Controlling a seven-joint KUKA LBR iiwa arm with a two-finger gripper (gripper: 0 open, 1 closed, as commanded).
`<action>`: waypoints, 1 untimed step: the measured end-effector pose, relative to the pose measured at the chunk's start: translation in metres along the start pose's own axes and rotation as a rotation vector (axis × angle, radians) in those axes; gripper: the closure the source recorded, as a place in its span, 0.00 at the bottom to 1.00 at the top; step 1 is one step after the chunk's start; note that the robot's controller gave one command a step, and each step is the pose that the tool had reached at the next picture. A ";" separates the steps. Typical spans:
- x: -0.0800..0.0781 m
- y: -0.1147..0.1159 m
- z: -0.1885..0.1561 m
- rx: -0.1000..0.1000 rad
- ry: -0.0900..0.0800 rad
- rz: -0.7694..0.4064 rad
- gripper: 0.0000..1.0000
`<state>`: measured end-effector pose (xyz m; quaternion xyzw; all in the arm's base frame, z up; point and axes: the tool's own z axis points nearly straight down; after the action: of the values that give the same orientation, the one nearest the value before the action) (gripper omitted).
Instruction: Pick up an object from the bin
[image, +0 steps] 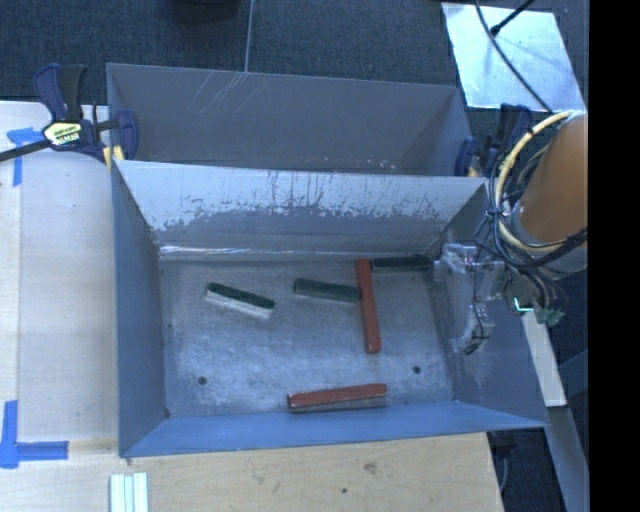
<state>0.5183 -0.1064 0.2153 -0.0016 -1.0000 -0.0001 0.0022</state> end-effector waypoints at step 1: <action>0.002 0.032 0.125 -0.001 0.001 0.010 0.00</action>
Offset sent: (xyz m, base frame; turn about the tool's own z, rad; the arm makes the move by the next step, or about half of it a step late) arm -0.0008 0.0310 -0.1211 0.0117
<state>0.5160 -0.0746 0.0899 -0.0067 -1.0000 -0.0006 0.0027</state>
